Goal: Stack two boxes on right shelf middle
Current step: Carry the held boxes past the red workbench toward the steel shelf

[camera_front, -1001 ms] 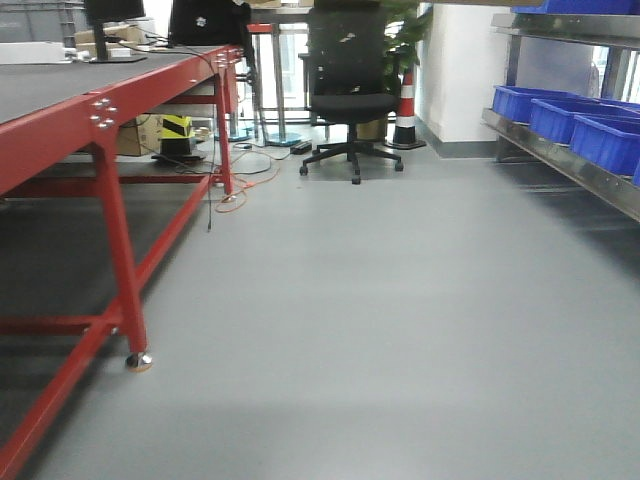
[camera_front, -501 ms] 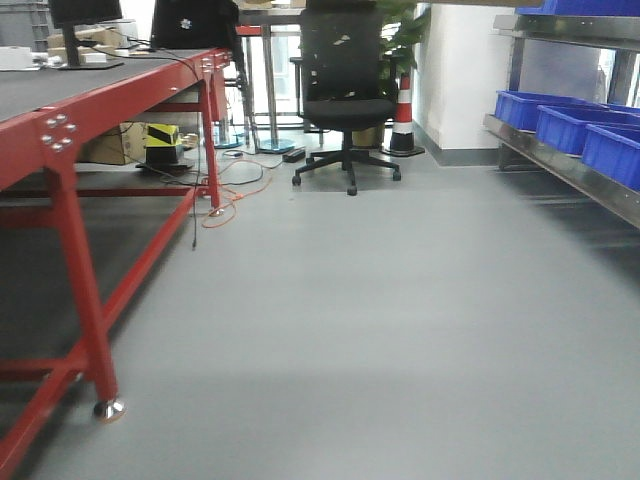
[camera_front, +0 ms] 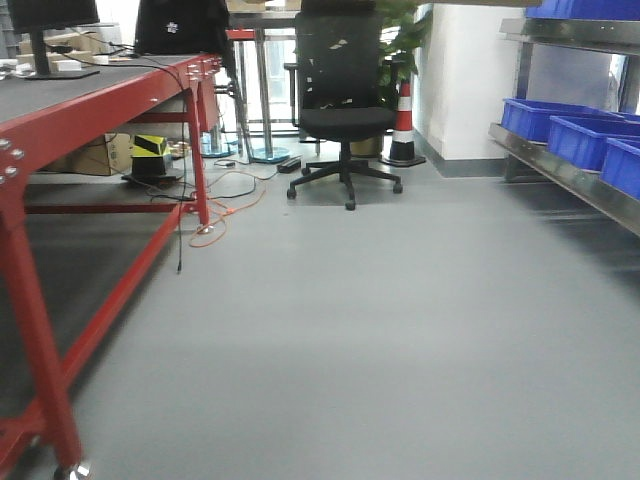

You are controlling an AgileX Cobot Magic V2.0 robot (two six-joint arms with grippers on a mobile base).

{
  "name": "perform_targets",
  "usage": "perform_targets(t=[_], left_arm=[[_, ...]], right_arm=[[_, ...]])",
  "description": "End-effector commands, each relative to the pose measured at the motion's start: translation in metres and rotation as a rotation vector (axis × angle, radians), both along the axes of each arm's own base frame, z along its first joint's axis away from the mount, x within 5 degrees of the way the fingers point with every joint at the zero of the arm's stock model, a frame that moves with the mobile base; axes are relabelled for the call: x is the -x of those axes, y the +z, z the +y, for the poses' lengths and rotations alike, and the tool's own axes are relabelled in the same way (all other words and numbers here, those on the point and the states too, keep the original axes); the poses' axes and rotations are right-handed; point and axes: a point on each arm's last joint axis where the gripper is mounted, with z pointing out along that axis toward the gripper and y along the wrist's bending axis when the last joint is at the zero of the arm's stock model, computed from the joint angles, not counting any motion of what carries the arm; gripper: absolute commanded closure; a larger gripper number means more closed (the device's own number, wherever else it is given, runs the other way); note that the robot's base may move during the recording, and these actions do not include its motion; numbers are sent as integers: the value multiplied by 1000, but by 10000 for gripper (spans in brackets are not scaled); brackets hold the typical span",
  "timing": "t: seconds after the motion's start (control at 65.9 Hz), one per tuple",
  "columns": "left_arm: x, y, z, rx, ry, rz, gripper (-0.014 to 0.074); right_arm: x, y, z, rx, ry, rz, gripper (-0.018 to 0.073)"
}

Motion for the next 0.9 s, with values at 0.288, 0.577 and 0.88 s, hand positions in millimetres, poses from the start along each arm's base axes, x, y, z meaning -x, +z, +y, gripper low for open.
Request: perform_targets(t=[0.288, 0.577, 0.88], left_arm=[[3, 11, 3, 16, 4, -79, 708], [3, 11, 3, 16, 4, -79, 708], [3, 11, 3, 14, 6, -79, 708]], right_arm=[[4, 11, -4, -1, -11, -76, 712], [4, 11, -4, -1, -11, -76, 712], [4, 11, -4, -1, -11, -76, 712]])
